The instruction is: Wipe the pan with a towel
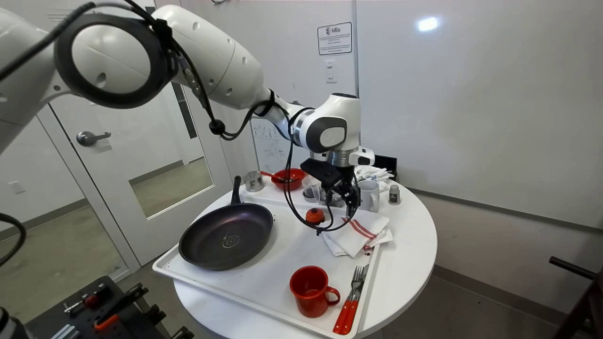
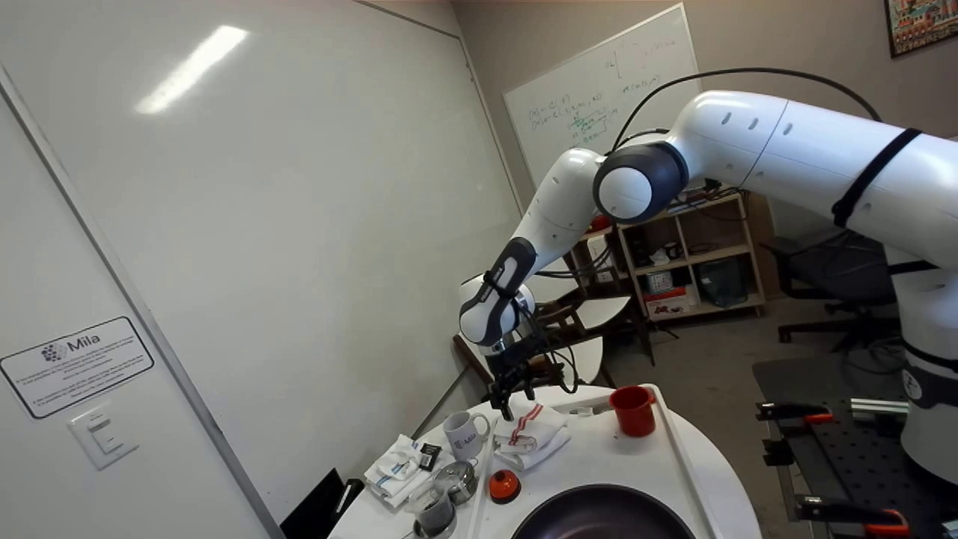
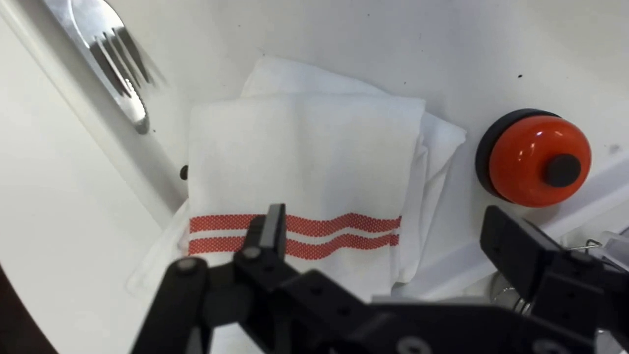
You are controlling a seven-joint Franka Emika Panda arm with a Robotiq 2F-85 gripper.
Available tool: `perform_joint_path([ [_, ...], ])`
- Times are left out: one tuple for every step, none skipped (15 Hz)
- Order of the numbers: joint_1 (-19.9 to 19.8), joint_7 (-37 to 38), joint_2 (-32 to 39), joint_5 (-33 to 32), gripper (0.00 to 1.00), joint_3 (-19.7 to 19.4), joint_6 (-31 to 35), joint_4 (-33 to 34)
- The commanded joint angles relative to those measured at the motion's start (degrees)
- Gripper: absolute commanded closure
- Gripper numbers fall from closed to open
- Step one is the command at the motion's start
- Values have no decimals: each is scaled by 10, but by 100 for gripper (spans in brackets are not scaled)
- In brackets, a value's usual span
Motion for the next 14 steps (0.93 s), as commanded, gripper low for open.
perform_joint_path([
  [-2, 11, 32, 10, 0, 7, -2, 47],
  [-4, 14, 36, 13, 0, 9, -4, 53],
  [-5, 15, 40, 14, 0, 10, -3, 58],
  [-7, 16, 39, 17, 0, 12, -4, 58],
  [-10, 15, 29, 25, 0, 18, 2, 49],
  [-2, 10, 26, 8, 0, 6, 1, 36],
  [-3, 10, 26, 12, 0, 8, 2, 38],
  [-3, 10, 26, 13, 0, 10, 2, 40],
  [-4, 10, 26, 14, 0, 10, 2, 41],
  [-4, 9, 26, 14, 0, 11, 2, 41],
  [-4, 9, 26, 14, 0, 11, 2, 41],
  [-4, 9, 26, 14, 0, 11, 2, 41],
  [-5, 17, 39, 13, 0, 7, -12, 59],
  [-5, 22, 49, 12, 0, 5, -21, 70],
])
